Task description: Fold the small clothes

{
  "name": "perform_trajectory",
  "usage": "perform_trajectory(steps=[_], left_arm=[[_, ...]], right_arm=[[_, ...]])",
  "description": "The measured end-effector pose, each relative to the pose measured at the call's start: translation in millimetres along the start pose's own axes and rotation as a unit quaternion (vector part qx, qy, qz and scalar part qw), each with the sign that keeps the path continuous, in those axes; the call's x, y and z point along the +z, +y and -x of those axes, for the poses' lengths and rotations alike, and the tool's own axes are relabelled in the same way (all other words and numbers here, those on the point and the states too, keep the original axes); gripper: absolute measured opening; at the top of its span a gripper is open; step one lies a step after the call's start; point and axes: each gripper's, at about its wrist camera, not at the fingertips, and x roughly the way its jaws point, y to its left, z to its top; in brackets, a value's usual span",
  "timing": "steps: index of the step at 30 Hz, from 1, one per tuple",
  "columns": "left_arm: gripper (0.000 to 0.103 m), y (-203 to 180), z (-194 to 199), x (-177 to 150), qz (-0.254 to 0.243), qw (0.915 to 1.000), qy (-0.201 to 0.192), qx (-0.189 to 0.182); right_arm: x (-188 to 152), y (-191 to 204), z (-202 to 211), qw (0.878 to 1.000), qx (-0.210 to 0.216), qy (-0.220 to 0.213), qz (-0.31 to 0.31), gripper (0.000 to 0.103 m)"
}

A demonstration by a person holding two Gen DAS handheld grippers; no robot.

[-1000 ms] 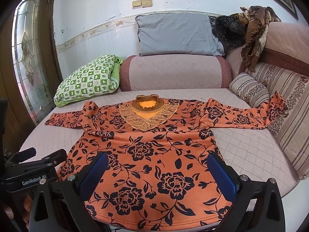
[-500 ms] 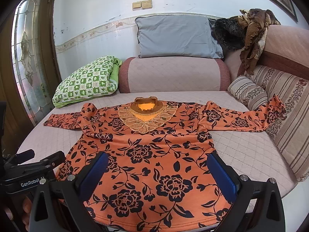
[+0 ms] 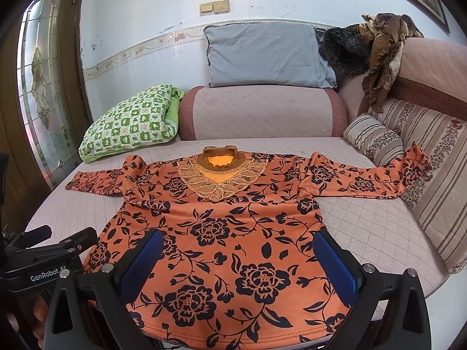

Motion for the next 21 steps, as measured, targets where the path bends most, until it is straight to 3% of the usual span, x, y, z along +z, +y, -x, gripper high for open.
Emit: perform_trajectory(steps=[21], left_arm=[[0.103, -3.0, -1.1, -0.7, -0.003, 1.0, 0.001, 0.0]], right_arm=[[-0.6, 0.3, -0.5, 1.0, -0.002, -0.001, -0.001, 0.103]])
